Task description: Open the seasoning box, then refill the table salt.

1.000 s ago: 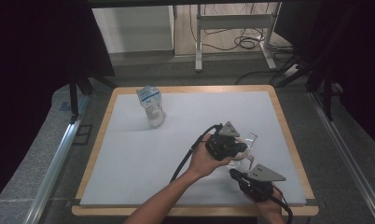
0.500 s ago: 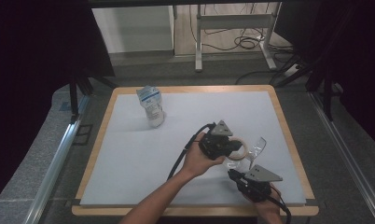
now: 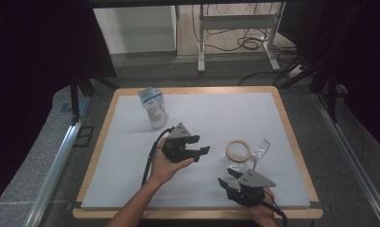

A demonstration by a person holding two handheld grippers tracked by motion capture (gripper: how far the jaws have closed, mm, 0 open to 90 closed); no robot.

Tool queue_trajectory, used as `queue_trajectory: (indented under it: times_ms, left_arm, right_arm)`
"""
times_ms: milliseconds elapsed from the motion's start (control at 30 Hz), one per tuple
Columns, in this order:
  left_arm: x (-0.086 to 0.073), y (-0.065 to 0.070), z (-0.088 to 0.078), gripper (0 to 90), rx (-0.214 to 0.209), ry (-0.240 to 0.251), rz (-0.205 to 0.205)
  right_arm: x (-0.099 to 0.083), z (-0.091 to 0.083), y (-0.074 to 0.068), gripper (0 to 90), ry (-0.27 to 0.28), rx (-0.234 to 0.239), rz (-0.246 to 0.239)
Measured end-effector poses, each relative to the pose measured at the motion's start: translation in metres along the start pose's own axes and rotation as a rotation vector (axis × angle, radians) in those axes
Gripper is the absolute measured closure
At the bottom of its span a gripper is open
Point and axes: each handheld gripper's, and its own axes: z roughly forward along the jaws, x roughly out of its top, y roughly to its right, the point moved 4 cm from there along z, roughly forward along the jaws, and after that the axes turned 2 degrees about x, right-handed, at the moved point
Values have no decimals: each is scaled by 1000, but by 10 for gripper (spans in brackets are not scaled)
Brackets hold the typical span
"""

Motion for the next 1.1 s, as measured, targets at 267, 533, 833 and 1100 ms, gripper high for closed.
queue_trajectory:
  times_ms: [267,533,833,1100]
  left_arm:
    - [-27,-20,-20,374,58,-9,-15]
    - [-50,-46,-39,372,89,-10,-90]
    - [-65,-73,-61,354,141,26,-146]
    - [-70,-93,-72,351,212,17,-156]
  right_arm:
    - [3,17,-12,391,6,-4,8]
    - [8,30,-23,389,-2,14,7]
    - [19,49,-28,389,-3,34,-8]
    - [25,54,-26,389,-2,39,2]
